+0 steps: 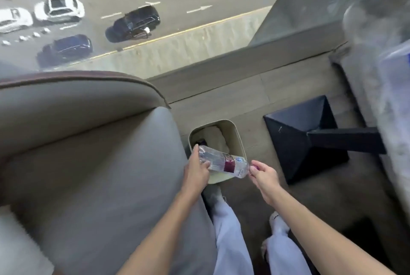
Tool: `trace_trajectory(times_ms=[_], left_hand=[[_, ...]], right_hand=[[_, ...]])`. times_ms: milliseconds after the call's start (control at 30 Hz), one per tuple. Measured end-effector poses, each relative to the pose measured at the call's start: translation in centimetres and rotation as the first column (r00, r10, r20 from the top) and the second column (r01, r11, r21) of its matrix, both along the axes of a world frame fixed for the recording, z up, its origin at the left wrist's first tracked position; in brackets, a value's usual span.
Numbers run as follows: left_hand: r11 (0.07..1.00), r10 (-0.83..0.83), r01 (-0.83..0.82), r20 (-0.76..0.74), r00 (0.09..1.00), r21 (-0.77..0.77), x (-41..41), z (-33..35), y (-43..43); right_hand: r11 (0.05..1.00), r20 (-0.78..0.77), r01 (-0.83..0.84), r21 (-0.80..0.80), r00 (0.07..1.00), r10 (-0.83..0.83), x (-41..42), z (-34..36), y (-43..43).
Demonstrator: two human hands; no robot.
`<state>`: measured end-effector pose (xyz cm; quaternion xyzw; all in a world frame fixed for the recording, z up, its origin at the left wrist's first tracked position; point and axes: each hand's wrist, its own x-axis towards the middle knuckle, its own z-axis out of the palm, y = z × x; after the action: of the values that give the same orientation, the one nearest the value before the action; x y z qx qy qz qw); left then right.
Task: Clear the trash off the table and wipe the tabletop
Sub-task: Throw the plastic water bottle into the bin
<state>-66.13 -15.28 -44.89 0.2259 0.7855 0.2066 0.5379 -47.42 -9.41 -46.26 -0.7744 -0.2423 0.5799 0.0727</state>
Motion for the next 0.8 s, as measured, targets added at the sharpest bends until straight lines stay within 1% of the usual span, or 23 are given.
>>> trace_trajectory(times_ms=[67,100,167,200,267,333,367,400,467,533,567,633,700,733,800], left_hand=[[0.993,-0.115,0.115,-0.034,0.993,0.0,0.7,-4.9,0.8],[0.982,-0.19,0.19,-0.053,0.98,-0.001,0.8,-7.1,1.2],[0.925,-0.38,0.381,-0.106,0.919,-0.012,0.8,-11.3,2.3],[0.883,-0.467,0.47,-0.138,0.873,-0.018,0.7,-13.2,3.0],[0.802,-0.589,0.597,-0.207,0.781,-0.03,0.5,-16.4,4.4],[0.739,-0.658,0.671,-0.27,0.703,-0.055,0.4,-18.9,5.8],[0.717,-0.68,0.693,-0.296,0.671,-0.075,0.2,-20.1,6.3],[0.695,-0.7,0.712,-0.318,0.639,-0.1,0.2,-21.2,6.6],[0.648,-0.741,0.744,-0.36,0.567,-0.161,0.1,-23.2,6.8],[0.615,-0.765,0.759,-0.395,0.509,-0.213,0.0,-24.9,6.6],[0.612,-0.768,0.756,-0.406,0.496,-0.234,0.0,-25.5,6.4],[0.6,-0.785,0.744,-0.396,0.477,-0.294,0.1,-26.5,6.3],[0.535,-0.835,0.764,-0.366,0.411,-0.361,0.3,-26.8,6.0],[0.509,-0.851,0.771,-0.36,0.383,-0.383,0.4,-26.8,5.8],[0.495,-0.854,0.777,-0.382,0.354,-0.388,0.7,-25.5,5.2]], right_hand=[[0.98,0.12,-0.173,0.096,0.98,0.161,0.6,-3.7,0.3],[0.952,0.187,-0.275,0.132,0.95,0.249,0.9,-5.4,0.3],[0.87,0.294,-0.461,0.175,0.868,0.401,1.6,-8.5,0.1],[0.81,0.344,-0.553,0.194,0.812,0.472,2.0,-10.0,-0.1],[0.647,0.466,-0.733,0.208,0.656,0.594,2.1,-12.4,-0.6],[0.465,0.608,-0.873,0.15,0.452,0.653,1.3,-14.7,-0.8],[0.392,0.662,-0.914,0.106,0.359,0.658,0.8,-15.8,-0.9],[0.342,0.697,-0.937,0.067,0.289,0.656,0.5,-17.1,-1.0],[0.269,0.713,-0.963,0.012,0.196,0.673,-0.3,-19.3,-1.1],[0.192,0.71,-0.981,0.001,0.136,0.691,-0.8,-21.4,-1.3],[0.167,0.695,-0.986,0.001,0.121,0.708,-1.1,-22.4,-1.4],[0.174,0.657,-0.985,0.019,0.144,0.74,-1.2,-23.9,-1.3],[0.178,0.61,-0.983,0.03,0.16,0.776,-0.8,-24.9,-1.3],[0.149,0.59,-0.988,0.032,0.139,0.796,-0.6,-25.0,-1.3],[0.086,0.563,-0.996,0.035,0.09,0.821,-0.3,-23.9,-1.3]])
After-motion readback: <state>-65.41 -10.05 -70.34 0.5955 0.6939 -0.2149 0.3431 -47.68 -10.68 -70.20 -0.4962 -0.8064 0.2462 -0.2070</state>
